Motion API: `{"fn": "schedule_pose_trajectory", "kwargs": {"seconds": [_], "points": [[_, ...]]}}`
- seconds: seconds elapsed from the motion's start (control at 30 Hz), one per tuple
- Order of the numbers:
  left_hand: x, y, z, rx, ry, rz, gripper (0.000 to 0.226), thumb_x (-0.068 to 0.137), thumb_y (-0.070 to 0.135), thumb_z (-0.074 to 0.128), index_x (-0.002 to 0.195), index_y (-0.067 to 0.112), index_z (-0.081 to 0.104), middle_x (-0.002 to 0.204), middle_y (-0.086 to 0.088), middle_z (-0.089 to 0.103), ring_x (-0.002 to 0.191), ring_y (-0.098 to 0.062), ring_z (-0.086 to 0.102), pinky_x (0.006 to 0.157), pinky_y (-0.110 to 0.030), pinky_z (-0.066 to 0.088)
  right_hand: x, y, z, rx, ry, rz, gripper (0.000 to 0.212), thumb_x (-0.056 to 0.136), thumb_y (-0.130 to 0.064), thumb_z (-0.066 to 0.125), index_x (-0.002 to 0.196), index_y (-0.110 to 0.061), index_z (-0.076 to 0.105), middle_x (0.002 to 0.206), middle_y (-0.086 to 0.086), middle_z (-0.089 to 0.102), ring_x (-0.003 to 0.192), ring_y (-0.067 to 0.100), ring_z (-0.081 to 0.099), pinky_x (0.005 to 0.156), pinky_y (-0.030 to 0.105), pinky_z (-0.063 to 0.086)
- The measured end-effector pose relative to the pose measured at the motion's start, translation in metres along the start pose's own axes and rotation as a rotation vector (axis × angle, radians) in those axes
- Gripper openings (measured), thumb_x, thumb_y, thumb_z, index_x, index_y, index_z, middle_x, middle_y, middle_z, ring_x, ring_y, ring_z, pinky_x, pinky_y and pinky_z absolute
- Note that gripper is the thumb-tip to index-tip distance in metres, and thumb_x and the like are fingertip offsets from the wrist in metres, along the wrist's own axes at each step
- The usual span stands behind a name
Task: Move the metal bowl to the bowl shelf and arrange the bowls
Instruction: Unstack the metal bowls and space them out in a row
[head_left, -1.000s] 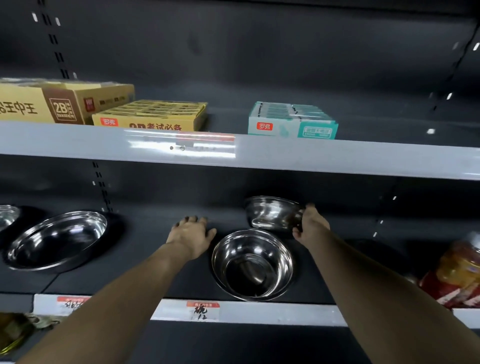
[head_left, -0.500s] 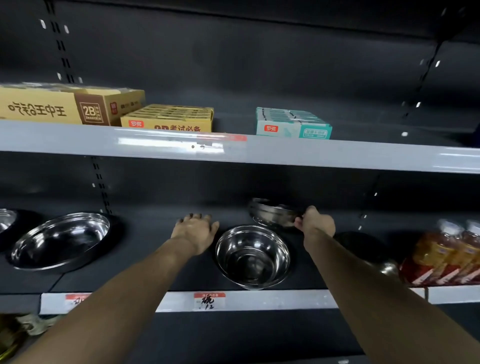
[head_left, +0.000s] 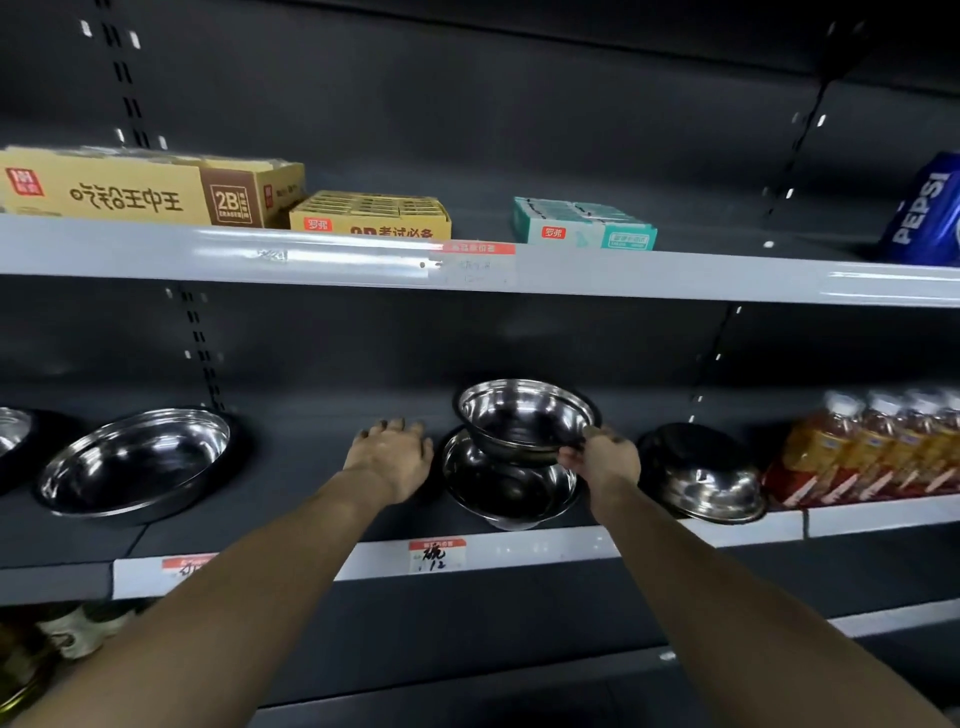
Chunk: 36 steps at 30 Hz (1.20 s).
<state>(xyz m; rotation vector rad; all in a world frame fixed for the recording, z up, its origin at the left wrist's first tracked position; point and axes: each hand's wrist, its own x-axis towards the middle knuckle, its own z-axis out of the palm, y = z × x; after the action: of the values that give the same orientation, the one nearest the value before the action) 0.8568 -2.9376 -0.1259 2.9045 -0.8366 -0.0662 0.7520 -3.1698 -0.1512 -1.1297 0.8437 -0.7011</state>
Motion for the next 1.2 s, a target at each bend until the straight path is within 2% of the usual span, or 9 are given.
{"fn": "schedule_pose_trajectory", "kwargs": {"seconds": [0.17,0.33,0.43,0.57,0.67,0.77,0.9,1.1,1.2], "points": [[-0.007,-0.004,0.001,-0.002,0.005,0.008,0.049,0.104,0.036,0.025,0.145,0.015,0.041,0.147,-0.012,0.044,0.137,-0.031,0.038,0.114,-0.044,0.032,-0.018,0.006,-0.011,-0.024,-0.011,-0.001,0.008,0.096,-0.011,0.056,0.099,-0.006,0.062,0.058,0.007,0.069,0.046,0.014,0.067,0.055,0.026,0.061],[-0.013,-0.006,0.007,-0.002,-0.006,0.022,0.049,0.103,0.036,0.026,0.146,0.016,0.040,0.149,-0.011,0.043,0.140,-0.031,0.036,0.116,-0.044,0.030,-0.035,0.019,-0.017,-0.098,0.020,-0.030,0.013,0.098,-0.012,0.056,0.085,-0.015,0.055,0.076,0.008,0.065,0.042,0.012,0.062,0.046,0.023,0.056],[-0.015,-0.008,0.009,0.001,-0.015,0.033,0.049,0.103,0.037,0.027,0.146,0.016,0.041,0.149,-0.010,0.043,0.140,-0.030,0.035,0.116,-0.044,0.030,-0.037,0.028,-0.016,-0.254,0.068,-0.081,0.024,0.098,-0.016,0.053,0.074,-0.014,0.055,0.076,0.010,0.065,0.048,0.017,0.063,0.052,0.030,0.059],[-0.014,-0.012,0.011,0.001,-0.022,0.036,0.050,0.103,0.037,0.027,0.146,0.016,0.041,0.150,-0.010,0.042,0.141,-0.030,0.034,0.117,-0.045,0.029,-0.038,0.035,-0.019,-0.565,0.108,-0.107,0.037,0.096,-0.029,0.052,0.067,-0.007,0.061,0.074,0.017,0.073,0.080,0.035,0.072,0.083,0.048,0.058],[-0.013,-0.017,0.011,-0.003,-0.024,0.028,0.050,0.103,0.037,0.027,0.147,0.016,0.040,0.151,-0.010,0.041,0.143,-0.031,0.032,0.118,-0.045,0.028,-0.039,0.040,-0.017,-0.549,0.100,-0.051,0.038,0.095,-0.031,0.056,0.064,-0.009,0.059,0.056,0.007,0.067,0.068,0.031,0.074,0.078,0.049,0.060],[-0.013,-0.024,0.011,0.003,-0.025,0.009,0.050,0.103,0.037,0.027,0.146,0.016,0.041,0.151,-0.011,0.041,0.142,-0.031,0.032,0.118,-0.045,0.028,-0.036,0.045,-0.009,-0.533,0.102,-0.041,0.036,0.095,-0.030,0.059,0.066,-0.010,0.058,0.052,0.004,0.065,0.050,0.019,0.070,0.065,0.037,0.060],[-0.014,-0.036,0.009,0.001,-0.025,-0.022,0.050,0.103,0.037,0.028,0.145,0.015,0.042,0.149,-0.011,0.043,0.141,-0.031,0.033,0.117,-0.044,0.029,-0.032,0.046,0.004,-0.521,0.086,-0.047,0.033,0.096,-0.030,0.060,0.069,-0.012,0.053,0.055,0.001,0.065,0.031,0.004,0.058,0.046,0.021,0.039],[-0.013,-0.048,0.005,0.013,-0.023,-0.065,0.049,0.103,0.037,0.029,0.145,0.015,0.042,0.150,-0.011,0.042,0.142,-0.031,0.033,0.118,-0.043,0.028,-0.031,0.045,0.013,-0.484,0.057,-0.020,0.031,0.086,-0.014,0.069,0.106,-0.009,0.047,0.073,0.009,0.066,0.048,0.019,0.067,0.052,0.031,0.059],[-0.010,-0.044,0.005,0.021,-0.023,-0.062,0.050,0.103,0.037,0.029,0.147,0.016,0.041,0.150,-0.010,0.042,0.141,-0.031,0.033,0.117,-0.042,0.029,-0.029,0.045,0.011,-0.528,0.043,-0.026,0.031,0.086,-0.024,0.067,0.108,-0.008,0.052,0.079,0.009,0.068,0.056,0.023,0.071,0.059,0.039,0.063]]}}
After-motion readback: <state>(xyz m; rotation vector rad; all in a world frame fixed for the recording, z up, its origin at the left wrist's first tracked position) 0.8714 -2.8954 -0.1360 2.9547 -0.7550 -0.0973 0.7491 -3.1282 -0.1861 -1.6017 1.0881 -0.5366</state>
